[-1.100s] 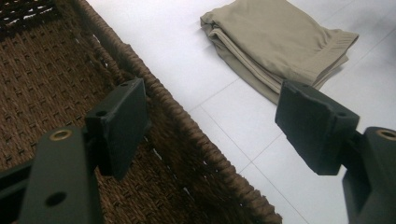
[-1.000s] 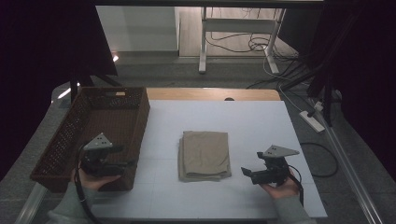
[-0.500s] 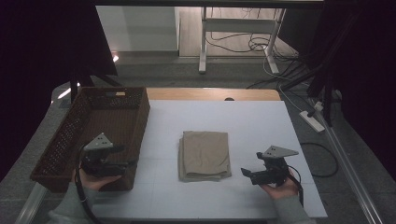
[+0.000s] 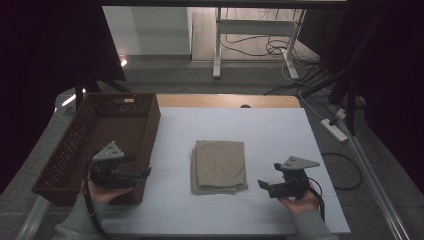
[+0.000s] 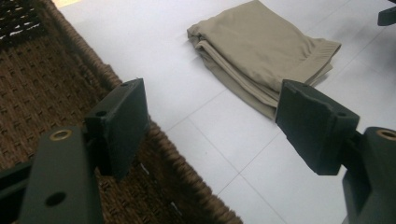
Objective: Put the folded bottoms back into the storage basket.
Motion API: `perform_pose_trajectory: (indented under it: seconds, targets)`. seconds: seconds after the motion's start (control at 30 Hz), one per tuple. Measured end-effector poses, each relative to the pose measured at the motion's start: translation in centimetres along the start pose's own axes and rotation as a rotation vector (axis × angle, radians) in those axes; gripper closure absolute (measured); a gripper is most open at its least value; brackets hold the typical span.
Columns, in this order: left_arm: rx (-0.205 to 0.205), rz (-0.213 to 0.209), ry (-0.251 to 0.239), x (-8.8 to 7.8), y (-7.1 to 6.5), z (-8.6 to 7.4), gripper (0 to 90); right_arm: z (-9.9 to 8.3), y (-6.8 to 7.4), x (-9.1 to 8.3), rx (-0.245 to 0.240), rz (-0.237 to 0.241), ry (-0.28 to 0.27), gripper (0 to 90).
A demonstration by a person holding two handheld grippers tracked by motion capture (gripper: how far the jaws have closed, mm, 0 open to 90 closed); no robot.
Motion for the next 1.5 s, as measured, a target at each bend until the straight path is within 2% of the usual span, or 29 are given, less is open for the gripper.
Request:
perform_pose_trajectory:
  seconds: [0.6, 1.07, 1.5]
  targets:
    - [0.033, -0.027, -0.011, 1.5, -1.1, 2.3, 24.7, -0.1, 0.0, 0.2, 0.004, 0.001, 0.015, 11.3]
    - [0.037, -0.048, -0.014, 2.7, -1.3, 3.3, 24.7, -0.2, 0.0, 0.2, 0.006, -0.003, 0.017, 11.4]
    - [0.057, -0.073, -0.006, 4.3, -1.8, 4.4, 24.7, -0.3, 0.0, 0.2, 0.003, -0.008, 0.024, 11.6]
Point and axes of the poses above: each handheld gripper's, and its own axes: x roughly forward along the jaws, z roughly out of its top, y roughly to its left, the point moved 3 cm from there along x, roughly forward along the jaws, and after that the axes turned 9 degrees about x, right-handed, at the moved point
